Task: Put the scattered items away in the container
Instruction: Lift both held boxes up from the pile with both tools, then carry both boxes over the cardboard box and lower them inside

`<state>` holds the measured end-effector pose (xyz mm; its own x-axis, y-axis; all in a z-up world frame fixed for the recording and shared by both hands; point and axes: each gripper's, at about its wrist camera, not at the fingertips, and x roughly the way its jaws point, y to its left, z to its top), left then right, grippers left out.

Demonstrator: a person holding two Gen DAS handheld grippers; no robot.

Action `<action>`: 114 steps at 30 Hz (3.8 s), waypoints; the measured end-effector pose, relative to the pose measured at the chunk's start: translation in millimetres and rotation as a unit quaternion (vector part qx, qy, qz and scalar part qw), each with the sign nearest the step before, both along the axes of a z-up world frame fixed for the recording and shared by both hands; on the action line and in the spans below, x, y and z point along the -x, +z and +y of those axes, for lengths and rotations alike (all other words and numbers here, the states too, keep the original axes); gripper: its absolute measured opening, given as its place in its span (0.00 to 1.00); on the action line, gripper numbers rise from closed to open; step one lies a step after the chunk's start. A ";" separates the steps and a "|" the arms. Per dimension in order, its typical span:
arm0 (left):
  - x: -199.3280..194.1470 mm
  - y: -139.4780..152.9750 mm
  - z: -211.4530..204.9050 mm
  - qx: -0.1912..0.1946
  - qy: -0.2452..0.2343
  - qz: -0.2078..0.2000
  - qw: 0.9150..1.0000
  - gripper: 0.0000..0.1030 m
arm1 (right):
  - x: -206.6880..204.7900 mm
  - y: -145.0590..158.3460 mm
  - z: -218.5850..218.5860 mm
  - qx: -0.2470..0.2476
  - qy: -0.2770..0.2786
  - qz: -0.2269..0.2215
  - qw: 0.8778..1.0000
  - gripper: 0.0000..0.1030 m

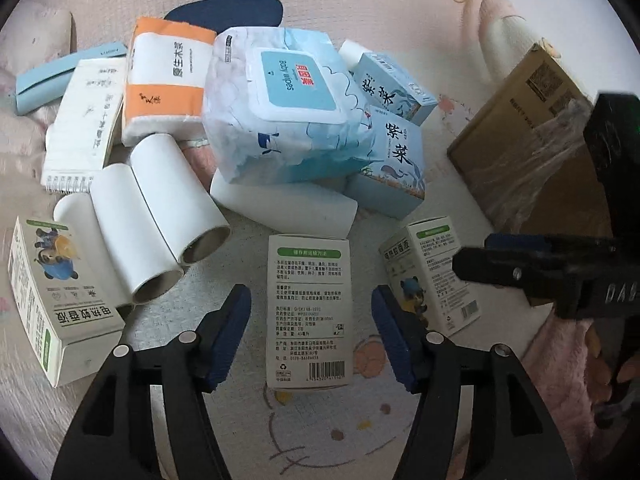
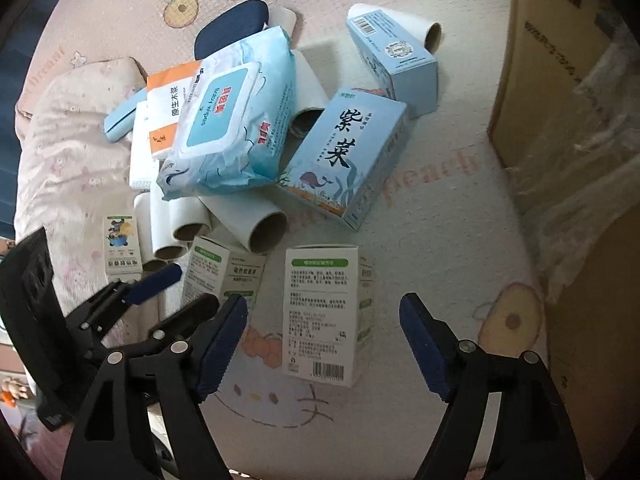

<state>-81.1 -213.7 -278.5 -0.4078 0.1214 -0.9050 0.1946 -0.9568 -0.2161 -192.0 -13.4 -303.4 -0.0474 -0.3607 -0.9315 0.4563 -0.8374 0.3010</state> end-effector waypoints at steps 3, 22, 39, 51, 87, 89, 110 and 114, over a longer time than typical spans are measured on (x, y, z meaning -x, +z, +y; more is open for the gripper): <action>1.3 -6.5 0.5 -0.014 0.016 -0.018 1.000 0.65 | -7.5 -4.3 -0.6 0.000 0.006 -0.008 1.000 0.76; 3.3 -37.2 12.1 0.015 0.058 -0.076 0.995 0.52 | -7.4 -48.1 -21.9 -0.060 0.002 -0.042 0.997 0.76; -3.6 -37.5 29.0 0.065 0.048 -0.091 0.993 0.50 | -6.6 -54.1 16.6 -0.041 -0.059 -0.104 0.992 0.47; -48.3 -31.6 19.9 0.049 0.114 -0.104 0.987 0.50 | -36.3 -48.1 13.0 -0.094 -0.009 -0.076 0.993 0.44; -2.4 182.9 65.6 0.153 0.027 0.124 0.980 0.50 | -6.6 193.8 63.9 0.091 -0.053 0.103 0.989 0.43; 12.5 195.9 81.0 0.159 0.004 0.144 0.977 0.50 | 1.0 211.2 75.2 0.089 -0.067 0.129 0.985 0.43; 152.5 198.5 245.1 0.176 -0.202 0.176 0.947 0.50 | 76.2 215.9 196.5 0.061 -0.193 0.127 0.971 0.43; 168.6 181.9 265.4 0.170 -0.222 0.153 0.948 0.50 | 90.5 195.6 217.8 0.046 -0.216 0.105 0.970 0.43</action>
<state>-249.7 51.7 -96.6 -0.6336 0.0658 -0.7709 -0.2663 -0.9541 0.1374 -282.5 204.3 -107.9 -0.3974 -0.3471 -0.8495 0.1293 -0.9377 0.3226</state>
